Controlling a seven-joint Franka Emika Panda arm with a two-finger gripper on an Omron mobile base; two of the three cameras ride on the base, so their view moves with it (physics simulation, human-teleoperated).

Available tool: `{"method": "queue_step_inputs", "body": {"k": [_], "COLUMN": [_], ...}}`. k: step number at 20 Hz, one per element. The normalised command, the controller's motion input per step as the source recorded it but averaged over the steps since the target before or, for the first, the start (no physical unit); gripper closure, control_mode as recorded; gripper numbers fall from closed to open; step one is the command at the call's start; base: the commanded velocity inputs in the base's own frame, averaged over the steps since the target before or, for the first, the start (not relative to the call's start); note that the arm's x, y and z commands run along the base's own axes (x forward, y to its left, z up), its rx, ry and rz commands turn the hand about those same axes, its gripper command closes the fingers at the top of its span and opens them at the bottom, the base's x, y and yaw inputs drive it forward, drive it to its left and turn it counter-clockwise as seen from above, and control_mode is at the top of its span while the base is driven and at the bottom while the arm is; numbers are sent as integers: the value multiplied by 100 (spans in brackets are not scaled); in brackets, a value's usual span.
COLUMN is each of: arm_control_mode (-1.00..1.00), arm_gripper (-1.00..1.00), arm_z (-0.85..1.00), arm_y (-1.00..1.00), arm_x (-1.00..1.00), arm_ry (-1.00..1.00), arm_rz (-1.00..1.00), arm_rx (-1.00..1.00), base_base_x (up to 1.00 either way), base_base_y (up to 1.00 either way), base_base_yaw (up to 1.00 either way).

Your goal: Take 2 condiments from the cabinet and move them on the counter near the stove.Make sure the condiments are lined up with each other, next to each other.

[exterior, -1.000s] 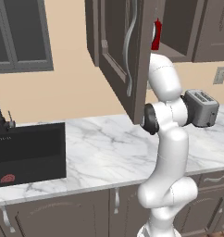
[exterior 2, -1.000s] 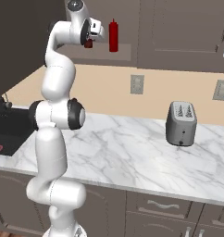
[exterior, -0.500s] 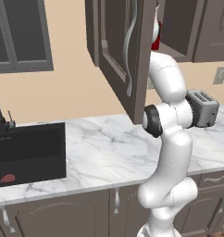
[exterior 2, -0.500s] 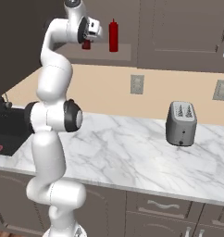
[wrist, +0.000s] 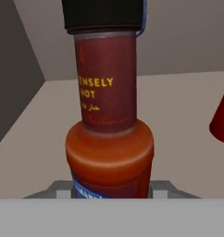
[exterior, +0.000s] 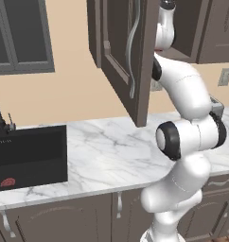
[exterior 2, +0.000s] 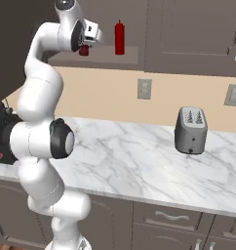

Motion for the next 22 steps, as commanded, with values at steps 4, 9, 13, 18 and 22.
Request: {"method": "queue_step_inputs", "body": {"k": [4, 9, 13, 18, 22], "arm_control_mode": [-100, -100, -100, -100, -100], "arm_gripper": [100, 100, 100, 100, 100], "arm_z": [0, 0, 0, 0, -3], "arm_y": [0, 0, 0, 0, 0], "arm_x": [-97, -99, -100, -100, -95], "arm_ry": [-15, -5, 0, 0, 0], "arm_rz": [0, 0, 0, 0, 0], "arm_rx": [0, 2, 4, 4, 1], "base_base_x": [0, 0, 0, 0, 0], "base_base_y": [0, 0, 0, 0, 0], "base_base_yaw": [0, 0, 0, 0, 0]}}
